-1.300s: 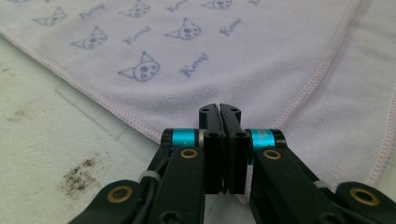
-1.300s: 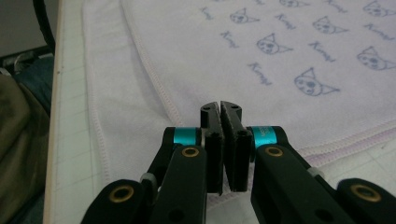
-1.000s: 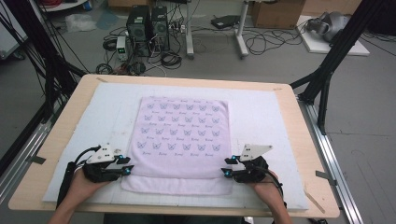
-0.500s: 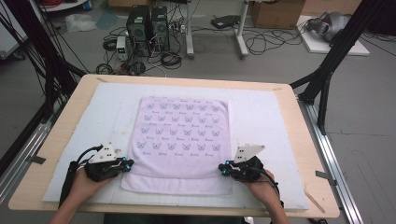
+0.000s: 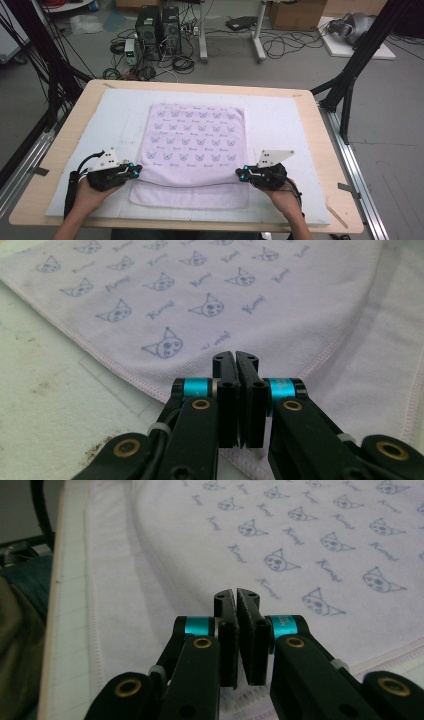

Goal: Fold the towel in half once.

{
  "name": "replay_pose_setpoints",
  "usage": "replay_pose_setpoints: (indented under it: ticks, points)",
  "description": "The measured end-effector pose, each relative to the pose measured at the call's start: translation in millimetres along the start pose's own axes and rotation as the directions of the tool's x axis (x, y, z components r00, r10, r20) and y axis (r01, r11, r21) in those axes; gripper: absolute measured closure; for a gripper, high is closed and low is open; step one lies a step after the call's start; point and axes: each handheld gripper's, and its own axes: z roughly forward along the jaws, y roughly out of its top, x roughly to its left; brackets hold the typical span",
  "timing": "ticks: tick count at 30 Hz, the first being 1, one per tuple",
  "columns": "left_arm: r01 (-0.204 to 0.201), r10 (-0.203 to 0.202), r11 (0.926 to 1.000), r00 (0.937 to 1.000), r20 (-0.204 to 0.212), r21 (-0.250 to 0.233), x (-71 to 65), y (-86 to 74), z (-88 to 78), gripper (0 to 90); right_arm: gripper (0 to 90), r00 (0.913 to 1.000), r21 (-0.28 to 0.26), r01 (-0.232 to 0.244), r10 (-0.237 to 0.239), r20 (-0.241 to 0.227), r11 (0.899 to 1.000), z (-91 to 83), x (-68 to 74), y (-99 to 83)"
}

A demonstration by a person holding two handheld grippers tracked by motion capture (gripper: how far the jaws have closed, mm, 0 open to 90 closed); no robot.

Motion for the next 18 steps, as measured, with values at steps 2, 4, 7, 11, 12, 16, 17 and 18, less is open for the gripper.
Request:
replay_pose_setpoints:
  ticks: [2,4,7,11,12,16,17,18]
  points:
    - [-0.002,0.002,1.0,1.0,-0.003,-0.004,-2.4,3.1,-3.6,87.3,87.3,1.0,-0.004,0.006,-0.006,-0.005,1.0,-4.7,1.4,3.9]
    - [-0.003,0.003,0.9999,1.0,-0.002,-0.013,-5.6,5.9,-9.9,87.4,87.5,0.9999,-0.019,0.015,-0.015,-0.006,1.0,-10.9,4.6,8.3]
    - [0.006,-0.006,0.9993,1.0,0.001,-0.037,-13.0,7.6,-22.7,87.5,87.5,0.9997,-0.04,0.019,-0.02,-0.017,0.999,-20.6,10.7,13.2]
    - [0.016,-0.015,0.9995,0.9989,0.044,-0.026,-24.5,0.0,-36.3,87.0,87.4,0.9984,-0.009,0.04,-0.04,-0.04,0.999,-31.8,24.8,12.1]
    - [0.008,-0.007,0.9999,0.9988,0.049,-0.012,-27.6,-3.1,-36.7,84.7,86.6,0.9974,0.005,0.035,-0.035,-0.063,0.999,-32.7,27.4,8.8]
    - [0.001,-0.004,0.9988,0.9981,0.062,0.048,-33.4,-13.9,-25.6,70.1,68.0,0.996,0.046,-0.001,0.005,-0.09,0.999,-24.3,32.6,-12.3]
    - [0.0,-0.004,0.998,0.9975,0.071,0.063,-33.7,-15.5,-20.7,69.8,66.3,0.9957,0.059,-0.002,0.008,-0.092,0.998,-19.8,32.3,-17.4]
    - [-0.008,0.001,0.997,0.9968,0.08,0.076,-34.2,-16.6,-16.0,69.9,65.3,0.9948,0.069,-0.001,0.008,-0.101,0.998,-14.5,32.2,-21.5]
